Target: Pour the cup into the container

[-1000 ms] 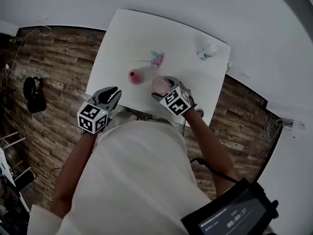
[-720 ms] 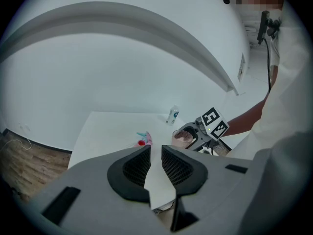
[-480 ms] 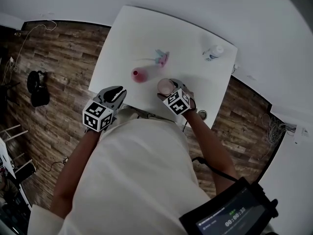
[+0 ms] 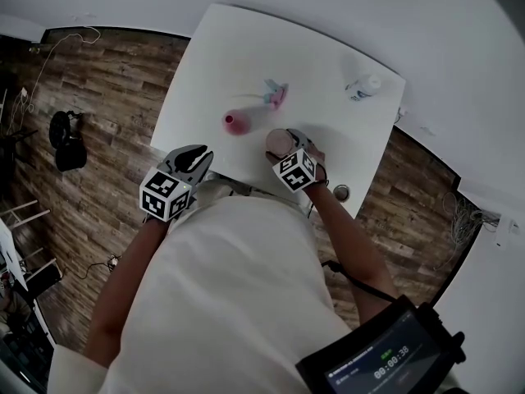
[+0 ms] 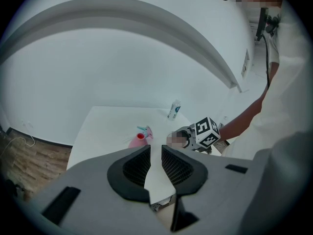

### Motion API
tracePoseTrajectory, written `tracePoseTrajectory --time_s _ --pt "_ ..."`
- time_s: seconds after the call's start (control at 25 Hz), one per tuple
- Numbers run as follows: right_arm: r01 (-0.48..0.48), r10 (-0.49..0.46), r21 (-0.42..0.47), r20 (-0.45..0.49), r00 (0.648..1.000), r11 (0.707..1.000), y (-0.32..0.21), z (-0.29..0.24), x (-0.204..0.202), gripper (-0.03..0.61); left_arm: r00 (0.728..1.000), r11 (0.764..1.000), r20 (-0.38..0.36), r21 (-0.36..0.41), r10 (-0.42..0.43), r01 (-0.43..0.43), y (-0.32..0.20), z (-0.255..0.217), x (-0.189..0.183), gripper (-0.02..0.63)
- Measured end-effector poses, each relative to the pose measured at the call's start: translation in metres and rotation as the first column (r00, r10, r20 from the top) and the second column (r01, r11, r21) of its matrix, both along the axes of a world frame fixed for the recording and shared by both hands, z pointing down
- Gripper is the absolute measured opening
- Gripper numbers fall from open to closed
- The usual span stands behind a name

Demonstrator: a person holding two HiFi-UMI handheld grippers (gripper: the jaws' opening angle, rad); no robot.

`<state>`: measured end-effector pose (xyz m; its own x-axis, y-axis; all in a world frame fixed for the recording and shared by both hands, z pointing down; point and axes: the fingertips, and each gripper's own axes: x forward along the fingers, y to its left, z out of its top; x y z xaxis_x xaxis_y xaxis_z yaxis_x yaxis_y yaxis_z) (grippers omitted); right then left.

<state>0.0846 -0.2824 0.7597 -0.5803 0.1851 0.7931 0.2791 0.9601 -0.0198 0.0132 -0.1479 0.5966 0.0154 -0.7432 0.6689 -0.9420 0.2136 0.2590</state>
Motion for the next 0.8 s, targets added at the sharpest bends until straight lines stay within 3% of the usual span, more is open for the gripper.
tracePoseTrajectory --time_s 0.48,0.8 --pt "-0.012 0.013 0.015 -0.01 1.0 1.0 -0.002 0.012 0.013 0.376 1.0 1.0 -0.005 0.001 -0.005 0.005 0.001 0.0 0.0 0.064" --pt "-0.052 0.055 -0.04 0.057 0.997 0.998 -0.005 -0.018 0.009 0.446 1.0 1.0 -0.021 0.024 0.021 -0.02 -0.007 0.0 0.006 0.064"
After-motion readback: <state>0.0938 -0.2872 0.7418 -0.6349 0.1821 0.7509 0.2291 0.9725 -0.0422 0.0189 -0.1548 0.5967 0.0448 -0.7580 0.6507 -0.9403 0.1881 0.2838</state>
